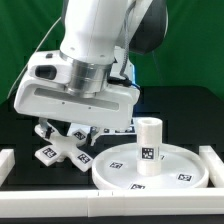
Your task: Assemble round table
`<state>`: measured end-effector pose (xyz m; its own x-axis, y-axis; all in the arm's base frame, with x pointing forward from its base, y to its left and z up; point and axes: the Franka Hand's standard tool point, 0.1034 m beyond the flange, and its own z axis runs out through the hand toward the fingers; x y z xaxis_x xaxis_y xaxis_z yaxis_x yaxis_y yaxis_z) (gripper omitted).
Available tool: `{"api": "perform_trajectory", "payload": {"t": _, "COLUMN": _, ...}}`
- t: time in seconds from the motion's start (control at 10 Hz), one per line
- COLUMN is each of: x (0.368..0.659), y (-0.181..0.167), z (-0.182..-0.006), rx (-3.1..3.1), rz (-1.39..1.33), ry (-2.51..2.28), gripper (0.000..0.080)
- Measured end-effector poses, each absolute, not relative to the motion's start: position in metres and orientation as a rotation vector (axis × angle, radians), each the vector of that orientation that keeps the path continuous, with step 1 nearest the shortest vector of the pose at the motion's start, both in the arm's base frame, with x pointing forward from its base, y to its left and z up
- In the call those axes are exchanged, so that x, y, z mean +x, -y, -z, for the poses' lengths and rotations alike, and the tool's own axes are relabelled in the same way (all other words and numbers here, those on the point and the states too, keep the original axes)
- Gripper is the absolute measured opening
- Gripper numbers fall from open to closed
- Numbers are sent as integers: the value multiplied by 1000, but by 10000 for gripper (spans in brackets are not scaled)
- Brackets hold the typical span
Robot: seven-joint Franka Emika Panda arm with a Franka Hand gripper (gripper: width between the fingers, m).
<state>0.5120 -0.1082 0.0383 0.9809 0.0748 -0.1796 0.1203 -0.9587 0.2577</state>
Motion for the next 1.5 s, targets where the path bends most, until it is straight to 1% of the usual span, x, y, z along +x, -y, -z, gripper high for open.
{"api": "perform_trajectory", "payload": {"t": 0.1, "x": 514, "y": 118, "z": -39, "rx": 2854, "rz": 268, "ry": -165, "gripper": 649}}
{"api": "perform_trajectory", "payload": {"t": 0.2, "x": 527, "y": 131, "z": -47, "rx": 2849, "rz": 251, "ry": -160, "gripper": 649}}
{"api": "perform_trajectory", "payload": {"t": 0.4, "x": 526, "y": 128, "z": -43, "rx": 2848, "rz": 248, "ry": -169, "gripper": 649}}
{"api": "perform_trajectory", "payload": {"t": 0.6, "x": 526, "y": 128, "z": -43, "rx": 2848, "rz": 250, "ry": -169, "gripper": 649}}
{"api": "perform_trajectory", "payload": {"t": 0.7, "x": 525, "y": 123, "z": -42, "rx": 2847, "rz": 253, "ry": -166, "gripper": 649}}
{"api": "perform_trajectory", "payload": {"t": 0.8, "x": 508, "y": 91, "z": -35, "rx": 2852, "rz": 263, "ry": -115, "gripper": 649}}
{"api": "perform_trajectory", "payload": {"t": 0.9, "x": 504, "y": 78, "z": -35, "rx": 2859, "rz": 279, "ry": -166, "gripper": 649}}
{"api": "perform_trajectory", "payload": {"t": 1.3, "x": 503, "y": 82, "z": -34, "rx": 2856, "rz": 286, "ry": -159, "gripper": 649}}
{"api": "perform_trajectory", "payload": {"t": 1.5, "x": 497, "y": 77, "z": -39, "rx": 2851, "rz": 333, "ry": -187, "gripper": 649}}
